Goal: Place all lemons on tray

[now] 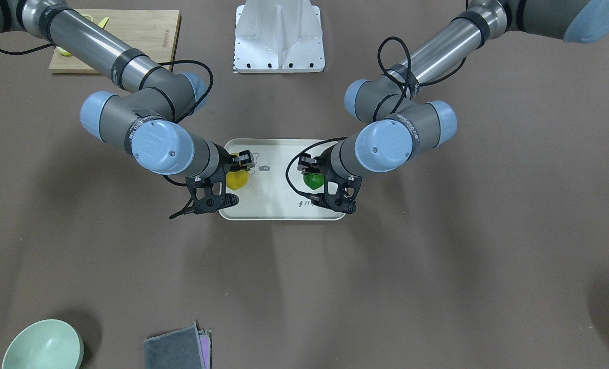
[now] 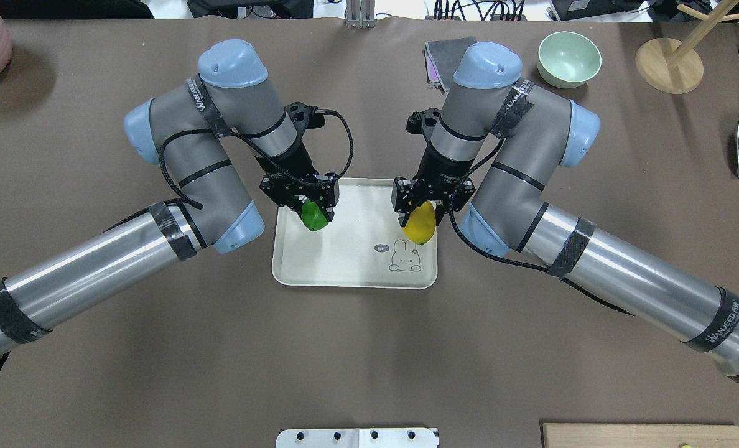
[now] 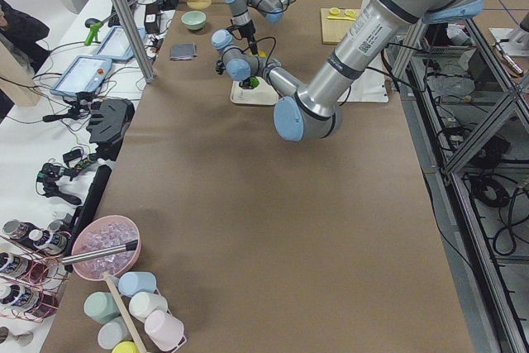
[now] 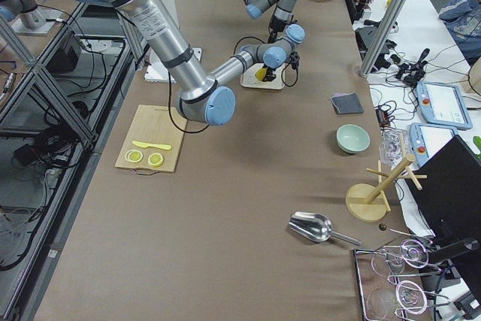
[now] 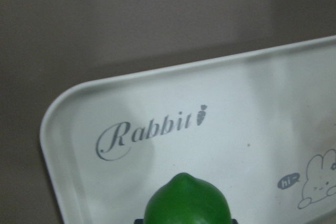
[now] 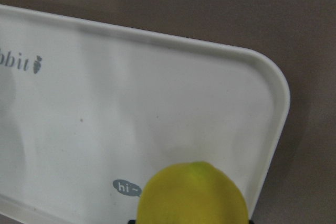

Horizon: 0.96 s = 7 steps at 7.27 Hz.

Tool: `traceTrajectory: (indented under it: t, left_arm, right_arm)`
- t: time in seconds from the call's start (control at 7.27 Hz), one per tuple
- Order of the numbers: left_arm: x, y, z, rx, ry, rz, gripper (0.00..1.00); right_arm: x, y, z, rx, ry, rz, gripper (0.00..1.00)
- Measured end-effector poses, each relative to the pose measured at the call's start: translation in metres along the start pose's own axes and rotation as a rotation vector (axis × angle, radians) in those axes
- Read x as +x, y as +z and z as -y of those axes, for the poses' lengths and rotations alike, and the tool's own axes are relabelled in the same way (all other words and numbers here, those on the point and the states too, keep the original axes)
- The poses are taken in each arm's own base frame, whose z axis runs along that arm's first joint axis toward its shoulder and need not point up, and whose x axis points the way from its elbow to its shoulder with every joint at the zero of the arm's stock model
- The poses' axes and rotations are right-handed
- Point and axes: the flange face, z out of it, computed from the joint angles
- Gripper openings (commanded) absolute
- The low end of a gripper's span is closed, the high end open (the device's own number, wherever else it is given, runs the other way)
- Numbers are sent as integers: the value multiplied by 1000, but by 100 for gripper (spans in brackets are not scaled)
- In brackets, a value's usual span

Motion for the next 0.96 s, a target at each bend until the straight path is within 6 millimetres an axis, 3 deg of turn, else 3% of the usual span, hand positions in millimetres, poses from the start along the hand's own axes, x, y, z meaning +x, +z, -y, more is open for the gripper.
traceTrajectory:
  t: [0.14,0.55,0.69,0.96]
  left_arm:
    - [6,4,-2,3,-1,0,99]
    - [-7,-1,-1,35,-4,22,98]
    - [-31,-13,-1,66,-19,39,98]
    - [-113,-60,-2,133,-47,83,98]
  right_arm:
    - [-2,0,0,5,-2,-5,99]
    - [-3,-2,2,18,-4,-10,99]
    - [-1,-7,3,23,-1,-8,99]
    - [14,-37,14,56,17,7,99]
